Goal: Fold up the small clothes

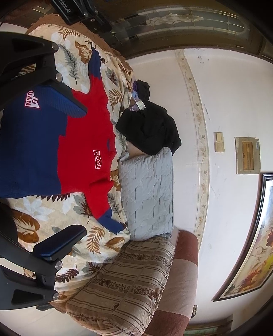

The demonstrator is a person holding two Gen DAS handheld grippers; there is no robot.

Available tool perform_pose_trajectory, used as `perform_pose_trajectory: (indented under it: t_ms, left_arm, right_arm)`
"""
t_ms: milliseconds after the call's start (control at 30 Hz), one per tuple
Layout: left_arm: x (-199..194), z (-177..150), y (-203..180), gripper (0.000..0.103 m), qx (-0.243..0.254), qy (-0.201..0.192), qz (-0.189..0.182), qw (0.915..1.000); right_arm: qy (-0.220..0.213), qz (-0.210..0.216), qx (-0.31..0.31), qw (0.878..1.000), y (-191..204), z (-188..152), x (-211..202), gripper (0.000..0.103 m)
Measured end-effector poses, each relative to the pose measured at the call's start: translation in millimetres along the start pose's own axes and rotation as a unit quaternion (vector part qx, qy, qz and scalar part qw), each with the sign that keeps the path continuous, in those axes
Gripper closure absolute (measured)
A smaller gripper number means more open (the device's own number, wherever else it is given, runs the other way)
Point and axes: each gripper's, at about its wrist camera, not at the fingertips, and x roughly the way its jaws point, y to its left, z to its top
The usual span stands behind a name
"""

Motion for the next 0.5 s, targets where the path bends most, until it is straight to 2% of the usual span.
perform_pose_trajectory:
  t_ms: [500]
  left_arm:
    - [0.4,-2.7,-4.3,0.0,0.006,0.0,-0.004,1.0]
  right_arm:
    - [-0.007,-0.006,-0.002,1.0,0.5,0.7,-4.0,0.0]
